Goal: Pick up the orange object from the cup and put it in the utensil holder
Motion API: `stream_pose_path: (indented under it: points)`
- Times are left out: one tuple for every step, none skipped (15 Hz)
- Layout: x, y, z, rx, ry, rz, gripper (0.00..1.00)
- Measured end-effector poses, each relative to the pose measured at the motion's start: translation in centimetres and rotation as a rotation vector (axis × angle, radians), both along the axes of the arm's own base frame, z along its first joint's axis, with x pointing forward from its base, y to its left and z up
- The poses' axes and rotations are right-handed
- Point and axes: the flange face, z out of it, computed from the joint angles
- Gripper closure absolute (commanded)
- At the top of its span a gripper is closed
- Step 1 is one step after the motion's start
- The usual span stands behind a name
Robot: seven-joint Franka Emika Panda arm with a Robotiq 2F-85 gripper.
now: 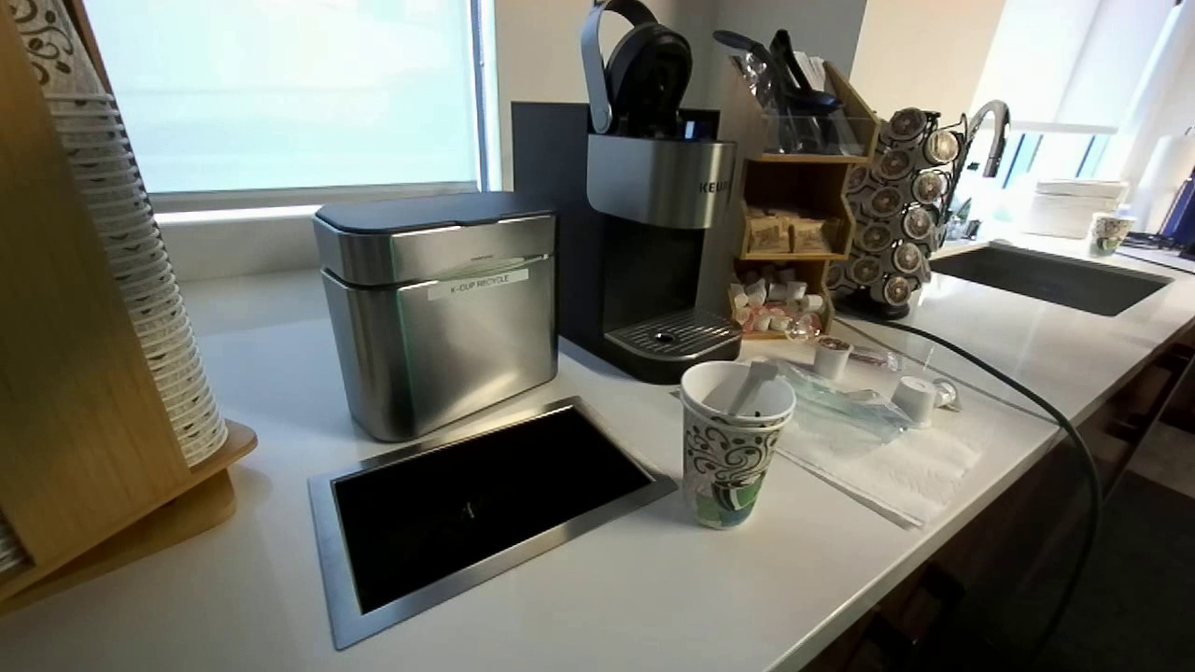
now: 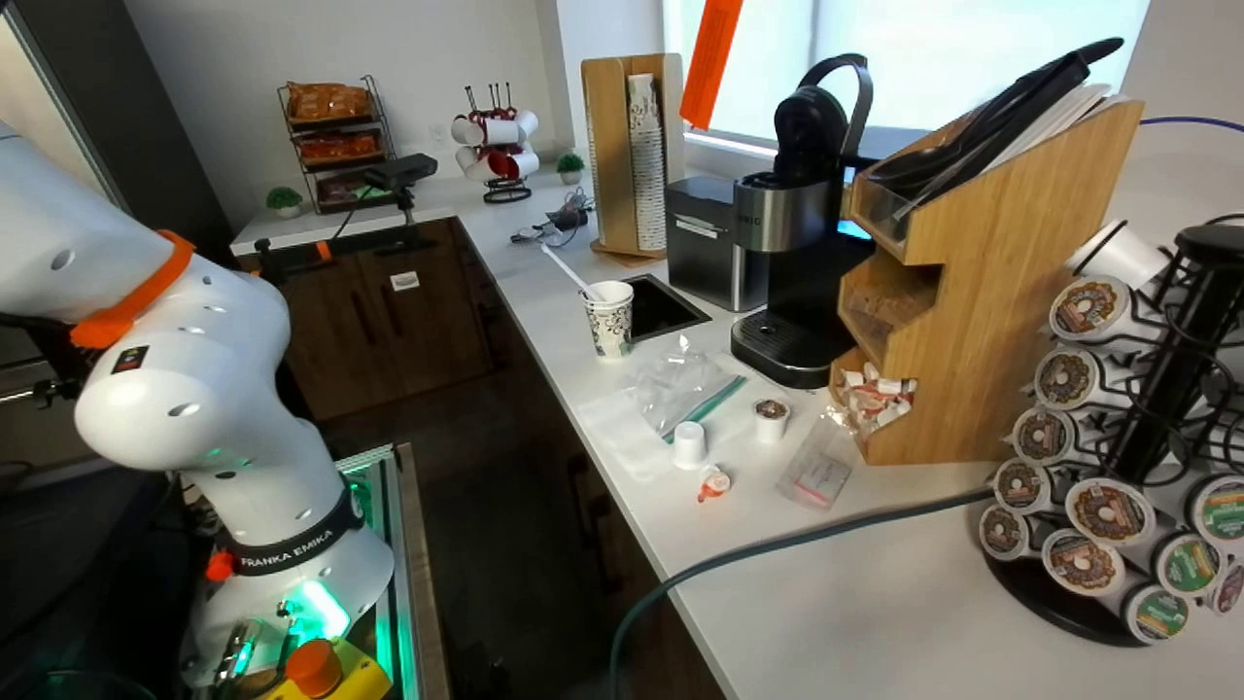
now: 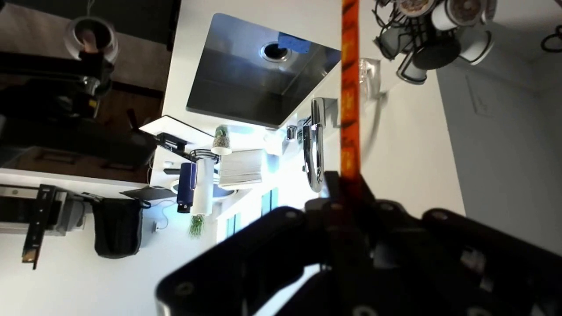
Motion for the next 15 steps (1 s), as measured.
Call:
stream_pose_path:
  points:
    - [0.1, -1.8, 0.8, 0.012, 0.021, 0.025, 0.98]
    - [0.6, -3.0, 1.5, 0.03, 0.04, 0.064, 0.98]
    - [1.5, -3.7, 2.1, 0.054, 0.057, 0.113, 0.98]
    - [2.6, -3.9, 2.4, 0.083, 0.066, 0.167, 0.93]
    - [4.0, -3.9, 2.6, 0.113, 0.069, 0.219, 0.93]
    - [5.2, -3.8, 2.8, 0.128, 0.071, 0.253, 0.93]
    - [6.1, -3.7, 2.8, 0.133, 0.074, 0.269, 0.93]
    - [6.7, -3.7, 2.9, 0.133, 0.075, 0.274, 0.93]
    - [6.9, -3.7, 2.9, 0.133, 0.076, 0.276, 0.93]
    - [6.9, -3.8, 2.9, 0.132, 0.076, 0.278, 0.93]
    - [6.9, -3.8, 3.0, 0.132, 0.074, 0.279, 0.93]
    - [6.8, -3.9, 3.2, 0.131, 0.072, 0.279, 0.93]
    - [6.7, -3.9, 3.3, 0.131, 0.07, 0.28, 0.93]
    - [6.7, -3.9, 3.3, 0.13, 0.07, 0.28, 0.93]
    - [6.7, -3.9, 3.3, 0.13, 0.07, 0.281, 0.93]
